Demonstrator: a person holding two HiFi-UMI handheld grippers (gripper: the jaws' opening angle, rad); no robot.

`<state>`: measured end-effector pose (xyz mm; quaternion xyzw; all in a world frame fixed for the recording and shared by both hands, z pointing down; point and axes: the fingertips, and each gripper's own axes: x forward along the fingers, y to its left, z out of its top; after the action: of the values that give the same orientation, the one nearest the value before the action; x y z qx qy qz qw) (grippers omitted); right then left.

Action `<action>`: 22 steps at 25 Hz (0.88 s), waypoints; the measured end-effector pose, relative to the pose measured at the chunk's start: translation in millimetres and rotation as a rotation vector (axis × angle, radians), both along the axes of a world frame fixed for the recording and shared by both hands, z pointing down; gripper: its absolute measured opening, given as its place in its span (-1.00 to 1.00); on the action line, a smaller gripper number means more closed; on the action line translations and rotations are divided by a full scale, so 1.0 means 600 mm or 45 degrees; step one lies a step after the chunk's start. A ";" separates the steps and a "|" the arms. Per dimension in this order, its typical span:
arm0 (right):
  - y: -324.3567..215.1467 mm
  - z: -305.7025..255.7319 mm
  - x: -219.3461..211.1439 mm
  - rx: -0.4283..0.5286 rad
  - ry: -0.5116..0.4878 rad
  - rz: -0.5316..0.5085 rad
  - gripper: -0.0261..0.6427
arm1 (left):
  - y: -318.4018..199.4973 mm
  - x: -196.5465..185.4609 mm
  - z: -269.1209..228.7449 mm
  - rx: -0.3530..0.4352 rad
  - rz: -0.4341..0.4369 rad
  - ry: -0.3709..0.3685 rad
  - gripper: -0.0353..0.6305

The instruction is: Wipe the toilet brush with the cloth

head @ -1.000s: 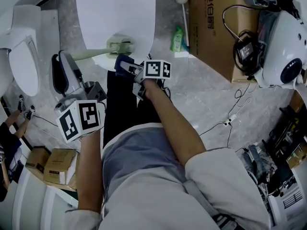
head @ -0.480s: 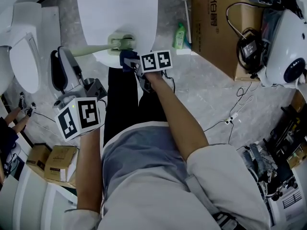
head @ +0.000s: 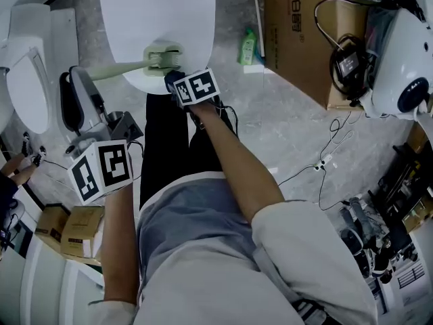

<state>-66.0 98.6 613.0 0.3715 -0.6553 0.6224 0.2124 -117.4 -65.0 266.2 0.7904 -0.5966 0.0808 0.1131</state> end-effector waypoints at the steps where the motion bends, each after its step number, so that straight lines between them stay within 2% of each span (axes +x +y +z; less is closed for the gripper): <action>1: 0.002 0.006 0.003 -0.018 0.020 -0.009 -0.62 | 0.000 0.000 0.000 -0.001 0.001 0.000 -0.89; 5: 0.013 0.031 0.025 -0.098 0.111 -0.051 -0.62 | 0.000 0.001 0.002 -0.006 0.005 0.005 -0.89; 12: -0.003 -0.006 0.006 -0.125 -0.068 -0.011 -0.61 | 0.000 -0.001 0.002 -0.005 0.009 0.014 -0.89; 22: -0.020 -0.032 0.023 -0.037 0.001 -0.179 -0.61 | -0.002 -0.002 0.002 -0.011 0.017 0.024 -0.89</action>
<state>-52.3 86.6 594.0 0.3220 -0.6706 0.6151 0.2612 -118.3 -66.0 267.6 0.7947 -0.5898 0.0765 0.1216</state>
